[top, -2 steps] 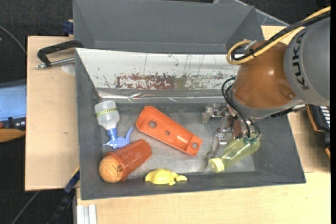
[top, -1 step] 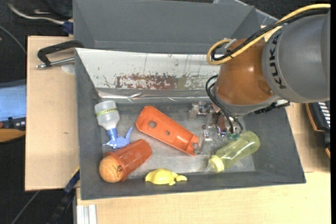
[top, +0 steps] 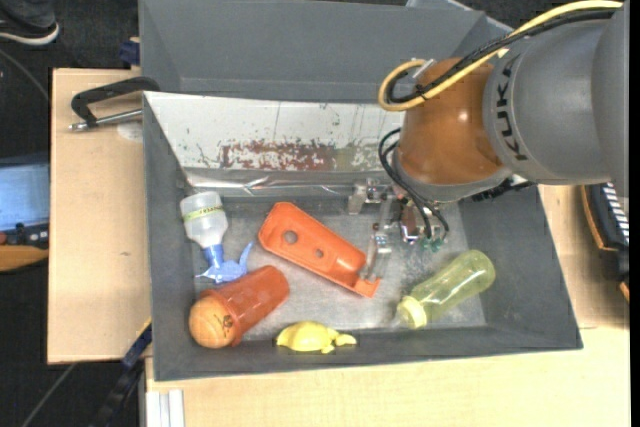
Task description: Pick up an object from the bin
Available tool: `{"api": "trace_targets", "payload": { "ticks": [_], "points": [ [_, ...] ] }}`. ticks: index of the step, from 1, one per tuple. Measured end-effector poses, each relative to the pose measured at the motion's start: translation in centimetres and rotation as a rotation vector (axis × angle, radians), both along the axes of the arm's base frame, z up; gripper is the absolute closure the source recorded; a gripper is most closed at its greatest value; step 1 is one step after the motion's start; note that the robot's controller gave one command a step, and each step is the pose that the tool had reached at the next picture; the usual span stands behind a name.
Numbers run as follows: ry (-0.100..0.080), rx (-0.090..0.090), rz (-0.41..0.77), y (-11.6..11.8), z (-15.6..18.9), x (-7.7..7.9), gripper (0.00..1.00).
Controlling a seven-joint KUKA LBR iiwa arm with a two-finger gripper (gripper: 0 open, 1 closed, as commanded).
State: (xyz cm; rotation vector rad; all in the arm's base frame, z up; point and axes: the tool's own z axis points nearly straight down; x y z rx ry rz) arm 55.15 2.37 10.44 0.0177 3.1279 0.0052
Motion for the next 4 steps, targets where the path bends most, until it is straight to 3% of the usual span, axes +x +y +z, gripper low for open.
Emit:
{"api": "trace_targets", "payload": {
  "ticks": [1, 2, 3, 4],
  "points": [
    [0.009, -0.001, 0.002, 0.5, -1.9, -1.8, 0.00],
    [0.002, 0.001, 0.004, 3.0, -3.1, -2.0, 0.00],
    [0.005, 0.002, -0.050, 3.7, -2.8, -2.4, 1.00],
    [0.006, 0.002, -0.064, 3.3, -2.6, -2.6, 1.00]
  ]
}}
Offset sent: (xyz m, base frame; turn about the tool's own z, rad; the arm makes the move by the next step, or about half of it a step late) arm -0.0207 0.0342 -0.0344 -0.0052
